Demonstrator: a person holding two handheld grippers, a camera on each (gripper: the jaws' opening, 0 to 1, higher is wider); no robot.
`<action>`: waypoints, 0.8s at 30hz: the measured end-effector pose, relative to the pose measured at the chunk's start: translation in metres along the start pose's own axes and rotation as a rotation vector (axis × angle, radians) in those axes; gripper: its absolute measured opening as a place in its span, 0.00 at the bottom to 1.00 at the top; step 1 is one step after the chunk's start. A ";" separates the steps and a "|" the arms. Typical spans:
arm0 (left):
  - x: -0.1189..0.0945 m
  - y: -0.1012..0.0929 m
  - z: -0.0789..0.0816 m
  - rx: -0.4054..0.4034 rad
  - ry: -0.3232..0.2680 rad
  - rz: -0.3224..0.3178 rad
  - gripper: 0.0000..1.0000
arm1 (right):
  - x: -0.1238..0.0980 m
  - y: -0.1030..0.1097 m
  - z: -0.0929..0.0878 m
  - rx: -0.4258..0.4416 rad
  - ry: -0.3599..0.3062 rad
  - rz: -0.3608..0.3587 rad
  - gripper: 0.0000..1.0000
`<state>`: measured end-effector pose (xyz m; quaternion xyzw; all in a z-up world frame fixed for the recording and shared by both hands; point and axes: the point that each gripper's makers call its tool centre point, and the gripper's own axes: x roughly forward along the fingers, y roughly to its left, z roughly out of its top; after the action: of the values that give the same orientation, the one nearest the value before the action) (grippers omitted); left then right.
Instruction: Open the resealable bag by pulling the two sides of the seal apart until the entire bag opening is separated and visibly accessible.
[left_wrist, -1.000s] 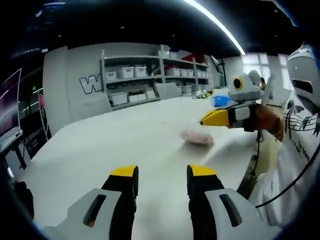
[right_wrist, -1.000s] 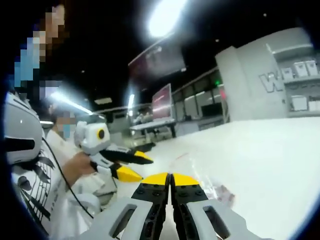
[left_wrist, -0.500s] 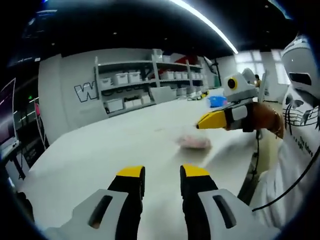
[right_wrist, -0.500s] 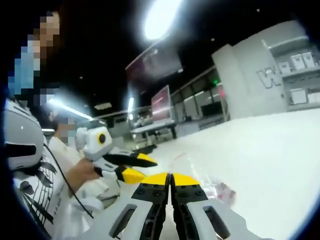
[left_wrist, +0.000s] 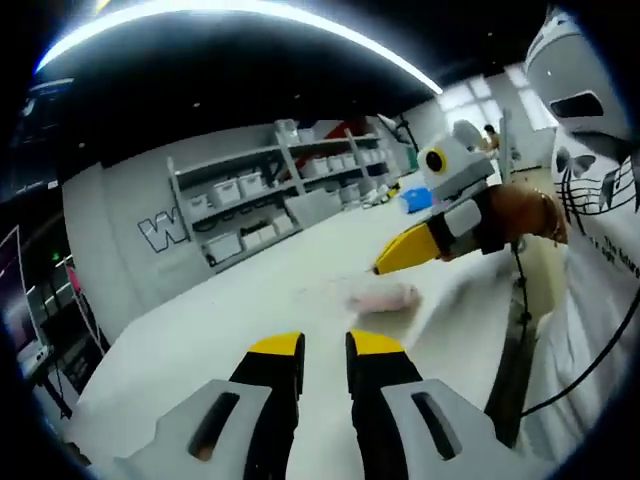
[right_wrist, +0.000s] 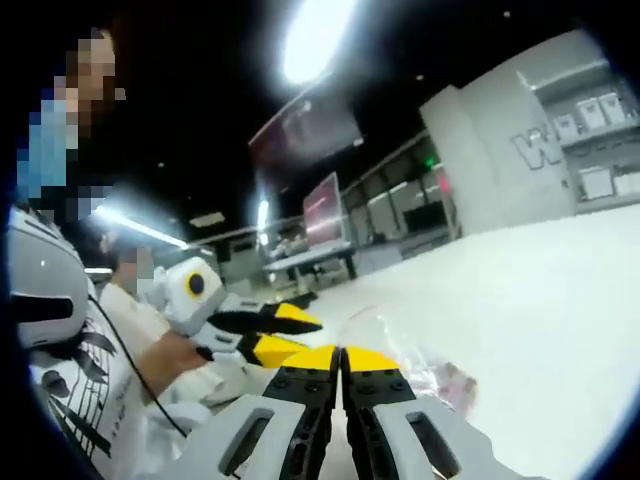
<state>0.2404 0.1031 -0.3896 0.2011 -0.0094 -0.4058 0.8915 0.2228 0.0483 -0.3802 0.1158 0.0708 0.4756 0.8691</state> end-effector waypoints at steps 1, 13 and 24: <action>0.001 0.000 0.001 0.007 -0.003 -0.002 0.17 | 0.000 0.000 0.000 0.003 0.000 0.000 0.00; 0.011 -0.009 0.013 0.308 0.007 0.003 0.11 | 0.001 0.004 -0.004 0.024 0.008 0.014 0.00; 0.018 -0.006 0.017 0.494 0.001 0.025 0.05 | 0.003 0.002 -0.005 0.046 0.007 0.024 0.00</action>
<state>0.2450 0.0798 -0.3786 0.4128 -0.1106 -0.3799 0.8204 0.2214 0.0522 -0.3840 0.1352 0.0833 0.4847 0.8601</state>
